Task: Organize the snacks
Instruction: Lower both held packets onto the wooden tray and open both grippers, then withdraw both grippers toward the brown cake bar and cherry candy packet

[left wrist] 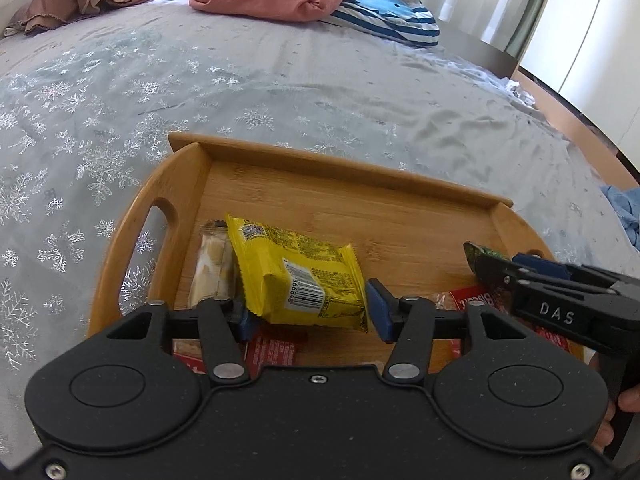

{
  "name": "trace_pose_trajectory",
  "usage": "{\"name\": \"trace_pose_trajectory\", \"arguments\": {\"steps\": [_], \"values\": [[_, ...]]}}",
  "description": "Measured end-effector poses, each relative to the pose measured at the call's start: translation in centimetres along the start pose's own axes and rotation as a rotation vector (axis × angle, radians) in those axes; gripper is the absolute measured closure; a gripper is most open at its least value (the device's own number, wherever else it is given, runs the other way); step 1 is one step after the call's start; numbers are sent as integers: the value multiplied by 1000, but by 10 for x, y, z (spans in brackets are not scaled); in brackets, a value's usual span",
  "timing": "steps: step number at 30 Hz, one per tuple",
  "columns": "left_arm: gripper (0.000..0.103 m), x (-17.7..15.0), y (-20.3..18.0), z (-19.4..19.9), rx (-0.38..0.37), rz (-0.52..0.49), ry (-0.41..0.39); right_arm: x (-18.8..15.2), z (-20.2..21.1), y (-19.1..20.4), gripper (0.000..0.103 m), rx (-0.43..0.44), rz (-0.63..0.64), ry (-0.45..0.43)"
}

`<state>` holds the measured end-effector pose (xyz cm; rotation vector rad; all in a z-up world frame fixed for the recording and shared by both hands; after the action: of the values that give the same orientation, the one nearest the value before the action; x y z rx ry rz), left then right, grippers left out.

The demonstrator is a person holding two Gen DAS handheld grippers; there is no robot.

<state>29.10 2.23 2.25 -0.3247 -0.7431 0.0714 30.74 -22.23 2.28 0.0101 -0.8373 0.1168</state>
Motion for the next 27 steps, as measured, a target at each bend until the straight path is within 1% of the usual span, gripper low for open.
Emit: {"name": "trace_pose_trajectory", "arguments": {"steps": [1, 3, 4, 5, 6, 7, 10, 12, 14, 19, 22, 27], "values": [[42, 0, 0, 3, 0, -3, -2, 1, 3, 0, 38, 1, 5, -6], [23, 1, -2, 9, 1, -6, -15, 4, 10, 1, 32, 1, 16, -25], [19, 1, -2, 14, -5, -7, -24, 6, 13, 1, 30, 5, 19, -30], [11, 2, -3, 18, -10, -7, -33, 7, 16, 1, 28, 9, 20, -33], [6, 2, -3, 23, -11, -7, -43, 8, 20, 2, 26, 9, 21, -41], [4, 3, -4, 27, -10, -9, -54, 9, 24, 2, 25, 9, 24, -49], [2, 3, -6, 42, -2, -27, -63, 9, 40, 1, 22, 21, 23, -81], [1, 1, -8, 52, -7, -43, -59, 7, 53, -2, 17, 45, 10, -104], [0, -4, -11, 64, -13, -58, -56, 3, 67, -4, 14, 63, 11, -126], [0, -22, -14, 91, -19, -73, -53, -12, 97, -4, 10, 77, 51, -171], [0, -35, -17, 107, -20, -78, -64, -23, 112, -3, 7, 87, 68, -190], [0, -56, -23, 130, -21, -105, -72, -42, 134, 2, 1, 113, 86, -221]]}}
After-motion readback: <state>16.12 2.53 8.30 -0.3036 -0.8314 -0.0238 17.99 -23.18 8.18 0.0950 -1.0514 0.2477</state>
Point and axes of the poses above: each gripper's, at about its wrist camera, not at the fingertips, and z roughly against the way its jaws point, y to its left, x to its top, the point moved 1 cm from there along -z, roughly the way its jaws point, and after that the axes turned 7 degrees about -x, right-handed, at the moved point
